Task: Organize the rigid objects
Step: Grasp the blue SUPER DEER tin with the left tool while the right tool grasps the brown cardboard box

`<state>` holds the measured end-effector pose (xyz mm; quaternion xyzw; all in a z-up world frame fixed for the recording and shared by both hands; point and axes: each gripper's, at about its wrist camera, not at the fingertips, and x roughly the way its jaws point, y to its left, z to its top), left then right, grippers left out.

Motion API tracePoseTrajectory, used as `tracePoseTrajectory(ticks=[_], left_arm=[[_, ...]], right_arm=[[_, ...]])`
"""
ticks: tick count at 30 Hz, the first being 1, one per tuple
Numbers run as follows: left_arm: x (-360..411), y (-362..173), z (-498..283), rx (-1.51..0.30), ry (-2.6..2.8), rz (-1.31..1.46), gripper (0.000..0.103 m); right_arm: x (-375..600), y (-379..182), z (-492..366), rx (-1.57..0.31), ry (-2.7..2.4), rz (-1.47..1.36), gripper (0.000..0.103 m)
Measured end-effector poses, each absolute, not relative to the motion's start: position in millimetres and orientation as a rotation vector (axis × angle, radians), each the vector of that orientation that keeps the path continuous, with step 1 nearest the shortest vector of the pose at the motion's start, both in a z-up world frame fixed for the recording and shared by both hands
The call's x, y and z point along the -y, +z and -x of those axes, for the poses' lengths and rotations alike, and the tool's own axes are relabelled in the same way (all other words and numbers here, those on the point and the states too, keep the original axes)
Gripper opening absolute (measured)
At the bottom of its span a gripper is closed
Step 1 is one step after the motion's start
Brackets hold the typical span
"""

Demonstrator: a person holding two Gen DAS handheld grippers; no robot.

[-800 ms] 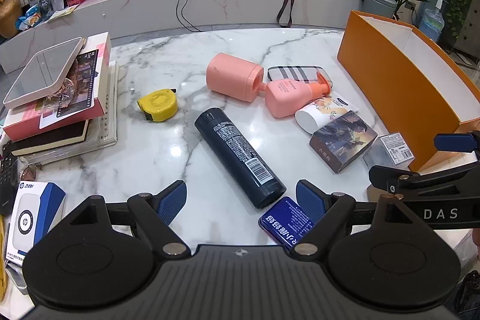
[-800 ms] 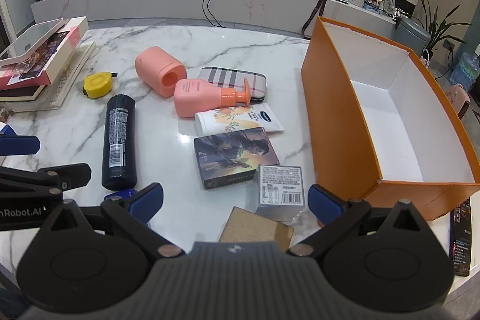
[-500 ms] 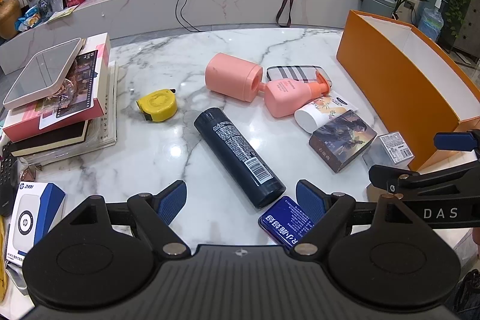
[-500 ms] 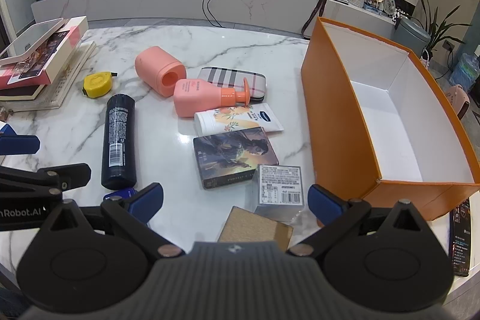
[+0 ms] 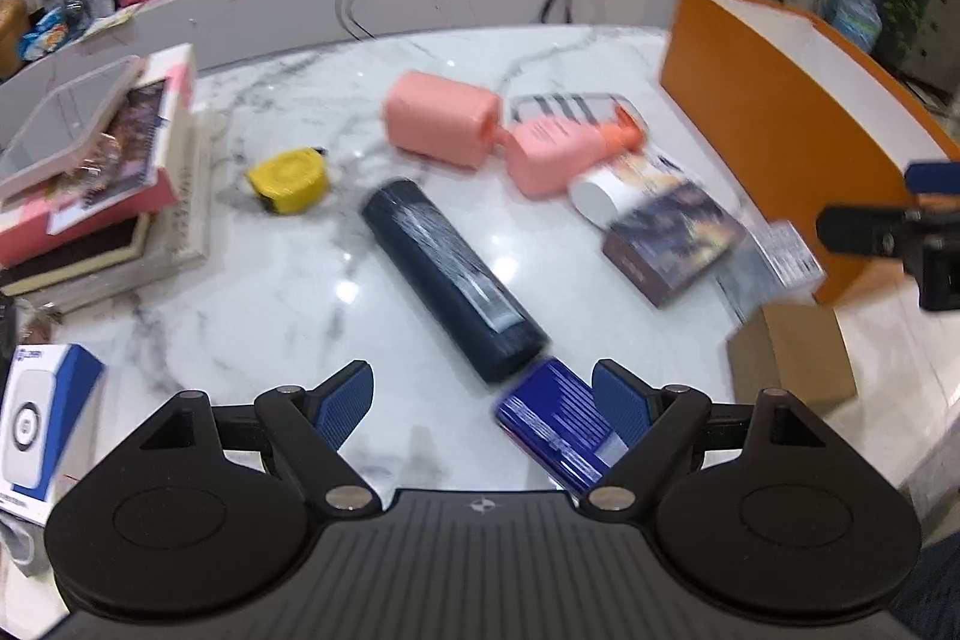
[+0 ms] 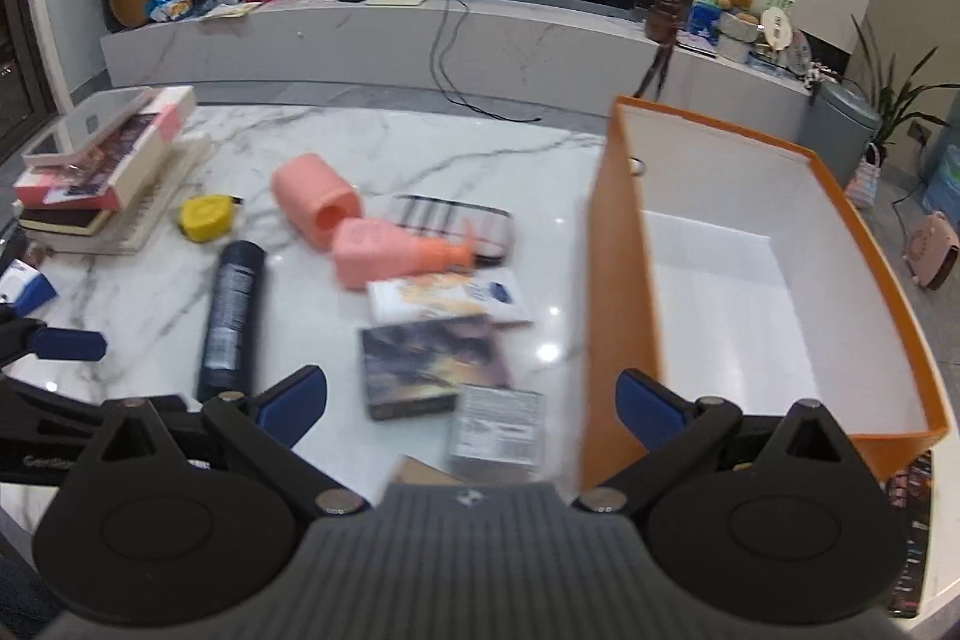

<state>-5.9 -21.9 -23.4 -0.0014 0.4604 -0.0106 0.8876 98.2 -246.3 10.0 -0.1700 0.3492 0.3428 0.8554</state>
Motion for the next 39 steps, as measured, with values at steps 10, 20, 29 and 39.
tracePoseTrajectory(ticks=[10,20,29,39], left_arm=[[51,-50,11,-0.984,0.28,0.165,0.097],[56,-67,2,-1.002,0.303,0.199,0.097],[55,-75,3,-0.997,0.307,0.176,0.097],[31,-77,22,-0.979,0.278,0.128,0.097]], right_arm=[[265,-15,-98,-0.86,0.779,0.311,0.088],[270,-45,-107,-1.032,0.654,0.164,0.076],[252,-60,-97,-1.058,0.694,0.175,0.076],[246,-79,-93,-1.029,0.726,0.312,0.062]])
